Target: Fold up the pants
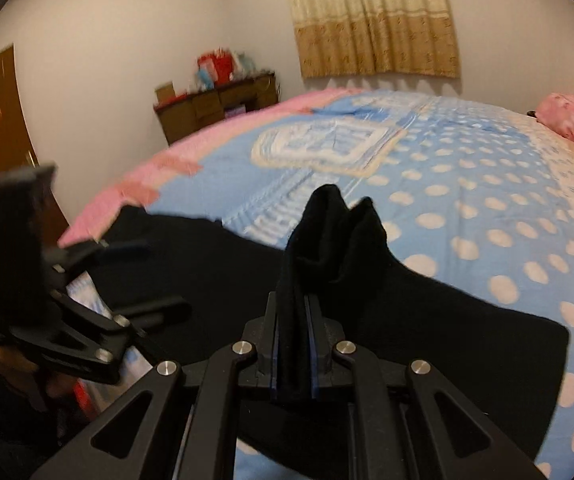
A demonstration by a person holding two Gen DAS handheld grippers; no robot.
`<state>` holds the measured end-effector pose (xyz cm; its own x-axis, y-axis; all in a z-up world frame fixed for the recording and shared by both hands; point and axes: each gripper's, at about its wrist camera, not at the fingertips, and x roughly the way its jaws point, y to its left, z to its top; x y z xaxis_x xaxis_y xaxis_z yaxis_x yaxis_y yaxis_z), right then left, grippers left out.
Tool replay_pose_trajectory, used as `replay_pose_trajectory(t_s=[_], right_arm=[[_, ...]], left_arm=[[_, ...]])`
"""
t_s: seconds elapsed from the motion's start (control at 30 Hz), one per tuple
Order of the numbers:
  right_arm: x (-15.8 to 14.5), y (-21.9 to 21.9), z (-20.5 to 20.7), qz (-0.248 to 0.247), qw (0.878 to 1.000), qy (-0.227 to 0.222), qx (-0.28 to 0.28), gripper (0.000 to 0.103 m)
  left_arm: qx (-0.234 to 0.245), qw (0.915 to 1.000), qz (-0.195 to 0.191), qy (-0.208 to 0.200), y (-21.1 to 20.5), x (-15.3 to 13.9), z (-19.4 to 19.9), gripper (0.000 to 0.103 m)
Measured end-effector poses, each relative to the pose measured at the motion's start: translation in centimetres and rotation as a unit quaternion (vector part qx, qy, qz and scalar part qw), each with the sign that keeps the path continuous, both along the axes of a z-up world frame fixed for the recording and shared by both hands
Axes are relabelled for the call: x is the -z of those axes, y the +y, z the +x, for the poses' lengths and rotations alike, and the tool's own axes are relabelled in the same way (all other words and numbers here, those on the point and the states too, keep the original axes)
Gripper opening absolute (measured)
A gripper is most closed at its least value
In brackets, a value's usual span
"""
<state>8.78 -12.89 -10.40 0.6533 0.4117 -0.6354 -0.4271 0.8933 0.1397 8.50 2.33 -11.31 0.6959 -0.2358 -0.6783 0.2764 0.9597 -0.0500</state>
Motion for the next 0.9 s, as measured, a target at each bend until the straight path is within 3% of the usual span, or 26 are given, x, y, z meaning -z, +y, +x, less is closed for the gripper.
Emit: replay_pose_trajectory(t_s=[0.13,0.3,0.4,0.47,0.57,0.67,0.8,0.9], right_arm=[[2.3,1.3,0.5,-0.035,0.999,0.033,-0.009,0.011],[2.8,1.3,0.4,-0.051,0.998,0.029,-0.013,0.011],[2.9,1.9,0.4,-0.062,0.997,0.027,-0.035,0.024],[2.5,1.5,-0.2,-0.02,0.997,0.04,-0.061,0.062],[1.6,-0.3,-2.1,0.011,0.997,0.022,-0.069,0.064],[1.1,-4.1,-3.4,0.027,0.999,0.015,-0.022,0.064],[0.7,-9.2,-4.3,0.007,0.997,-0.008,0.072,0.064],[1.1,-12.0,-4.8,0.014,0.993,-0.001,0.119,0.064]], left_arm=[[0.002,0.9999,-0.01,0.005,0.4,0.4,0.3,0.101],[0.004,0.9999,-0.01,0.013,0.0,0.9,0.3,0.101],[0.002,0.9999,-0.01,0.013,-0.1,0.9,0.3,0.101],[-0.002,0.9998,-0.013,0.014,0.0,0.7,0.3,0.101],[0.001,0.9996,-0.021,0.017,-0.4,0.5,0.3,0.101],[0.023,0.9988,-0.033,0.029,-1.9,0.4,0.8,0.1],[0.06,0.9947,-0.055,0.063,-5.6,0.8,2.4,0.082],[0.066,0.9914,-0.057,0.097,-7.9,2.2,3.9,0.079]])
